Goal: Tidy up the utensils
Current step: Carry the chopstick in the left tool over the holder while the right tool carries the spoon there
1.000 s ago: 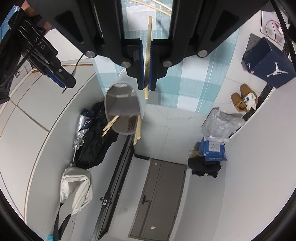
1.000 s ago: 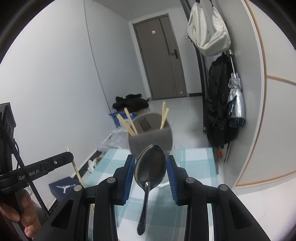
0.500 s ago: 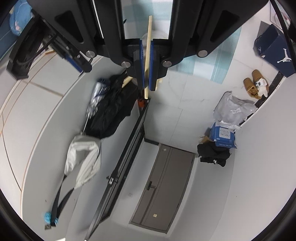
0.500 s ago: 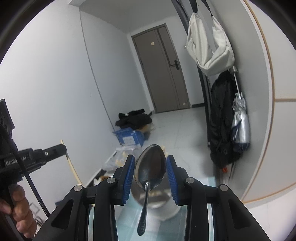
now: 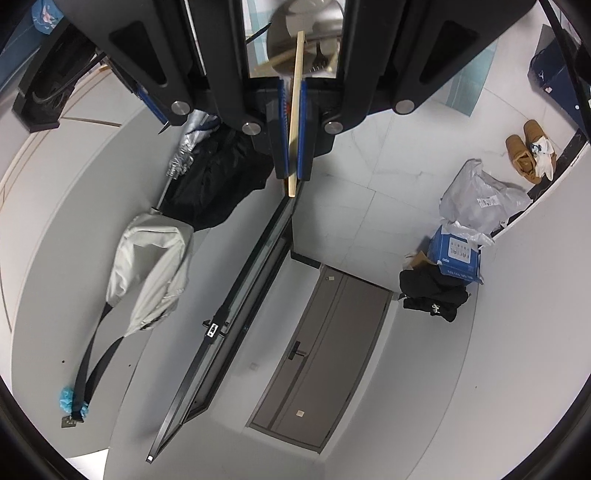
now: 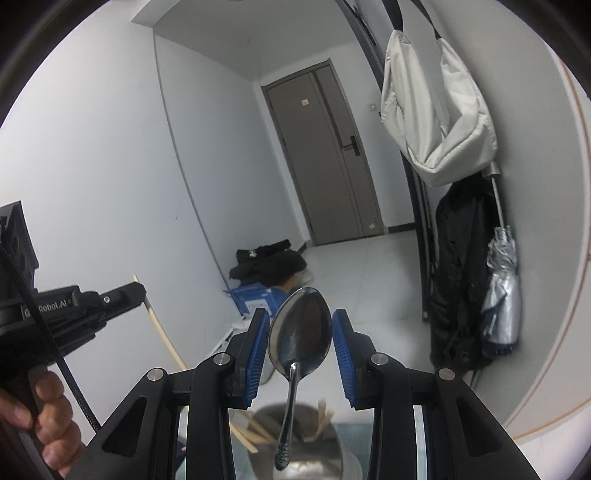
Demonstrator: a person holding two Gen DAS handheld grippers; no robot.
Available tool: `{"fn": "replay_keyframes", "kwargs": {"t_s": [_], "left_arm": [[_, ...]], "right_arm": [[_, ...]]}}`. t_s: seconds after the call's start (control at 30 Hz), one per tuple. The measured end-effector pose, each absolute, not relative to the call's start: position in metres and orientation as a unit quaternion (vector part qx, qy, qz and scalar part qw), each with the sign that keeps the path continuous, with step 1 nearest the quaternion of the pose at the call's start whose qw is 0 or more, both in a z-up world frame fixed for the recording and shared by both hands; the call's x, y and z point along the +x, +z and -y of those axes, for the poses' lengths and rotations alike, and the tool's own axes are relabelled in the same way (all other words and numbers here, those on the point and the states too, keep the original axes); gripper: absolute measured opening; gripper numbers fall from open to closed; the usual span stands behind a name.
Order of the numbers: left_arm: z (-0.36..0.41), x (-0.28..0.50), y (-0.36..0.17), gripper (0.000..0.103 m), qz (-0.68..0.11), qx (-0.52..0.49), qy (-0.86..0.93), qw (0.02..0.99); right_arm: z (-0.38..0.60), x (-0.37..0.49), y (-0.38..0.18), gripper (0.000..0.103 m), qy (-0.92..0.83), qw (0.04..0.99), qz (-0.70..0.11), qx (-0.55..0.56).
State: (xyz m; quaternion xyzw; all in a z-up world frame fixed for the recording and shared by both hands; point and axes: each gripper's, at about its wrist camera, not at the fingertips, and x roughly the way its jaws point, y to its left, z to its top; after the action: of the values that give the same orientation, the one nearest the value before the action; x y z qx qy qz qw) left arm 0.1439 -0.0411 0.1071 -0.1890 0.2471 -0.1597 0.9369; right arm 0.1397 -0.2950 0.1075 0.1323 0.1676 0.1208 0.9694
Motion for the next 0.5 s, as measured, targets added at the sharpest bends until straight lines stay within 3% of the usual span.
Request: {"fn": "replay_keyframes", "kwargs": {"t_s": [0.5], "left_arm": [[0.048,0.165,0.083,0.001,-0.238,-0.139,-0.192,0.942]], "right_arm": [[0.276,0.195,0.075,0.034,0.111,0.971,-0.184,0.104]]}}
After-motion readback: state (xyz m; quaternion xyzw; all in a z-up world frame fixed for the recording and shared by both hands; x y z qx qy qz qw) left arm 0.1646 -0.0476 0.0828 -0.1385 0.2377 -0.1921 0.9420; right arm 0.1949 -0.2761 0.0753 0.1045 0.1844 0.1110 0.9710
